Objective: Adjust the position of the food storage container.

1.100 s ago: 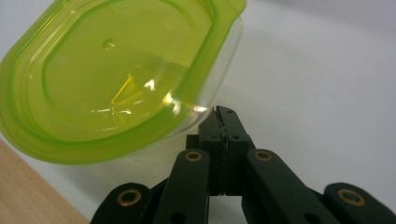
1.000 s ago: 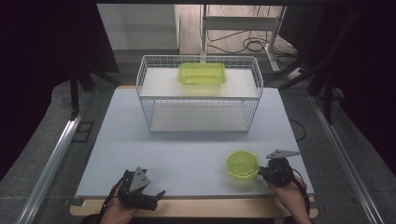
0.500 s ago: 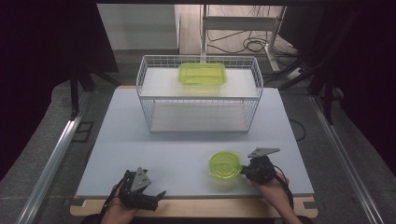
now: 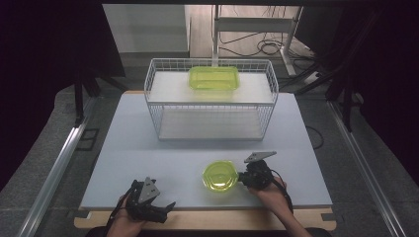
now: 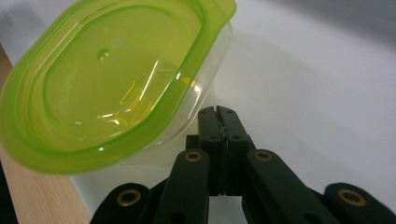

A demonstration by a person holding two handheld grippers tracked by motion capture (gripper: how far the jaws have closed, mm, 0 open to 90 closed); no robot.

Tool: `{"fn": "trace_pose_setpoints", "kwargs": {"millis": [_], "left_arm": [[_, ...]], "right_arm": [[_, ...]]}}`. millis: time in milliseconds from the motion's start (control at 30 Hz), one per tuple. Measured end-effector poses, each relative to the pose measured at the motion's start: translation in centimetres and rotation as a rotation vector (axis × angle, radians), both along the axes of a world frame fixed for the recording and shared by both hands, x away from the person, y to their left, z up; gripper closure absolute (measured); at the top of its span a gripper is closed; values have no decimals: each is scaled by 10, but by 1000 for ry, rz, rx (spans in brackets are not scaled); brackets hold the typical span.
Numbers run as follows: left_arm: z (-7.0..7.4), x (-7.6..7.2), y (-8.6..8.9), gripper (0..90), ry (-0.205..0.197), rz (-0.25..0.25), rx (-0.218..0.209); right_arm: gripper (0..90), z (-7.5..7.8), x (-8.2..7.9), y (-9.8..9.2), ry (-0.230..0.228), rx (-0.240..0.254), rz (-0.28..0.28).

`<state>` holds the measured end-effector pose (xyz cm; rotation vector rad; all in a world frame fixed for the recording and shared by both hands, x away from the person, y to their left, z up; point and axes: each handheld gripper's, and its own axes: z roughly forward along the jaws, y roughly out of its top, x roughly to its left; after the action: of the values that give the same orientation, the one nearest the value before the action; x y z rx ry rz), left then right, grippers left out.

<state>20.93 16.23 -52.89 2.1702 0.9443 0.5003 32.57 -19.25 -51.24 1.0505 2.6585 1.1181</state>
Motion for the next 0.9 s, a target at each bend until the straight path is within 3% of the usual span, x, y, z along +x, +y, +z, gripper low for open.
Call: {"fn": "trace_pose_setpoints", "kwargs": {"millis": [367,700,767,900], "left_arm": [[0,0,1,31,-2,0,-3],[1,0,1,34,0,2,-3],[1,0,2,34,-1,2,-2],[1,0,3,34,-3,5,-6]], "right_arm": [[888,-4,5,26,4,-1,53],[850,3,4,11,-50,-42,25],[802,6,-1,2,-85,-60,19],[728,12,-9,-12,-114,-70,14]]}}
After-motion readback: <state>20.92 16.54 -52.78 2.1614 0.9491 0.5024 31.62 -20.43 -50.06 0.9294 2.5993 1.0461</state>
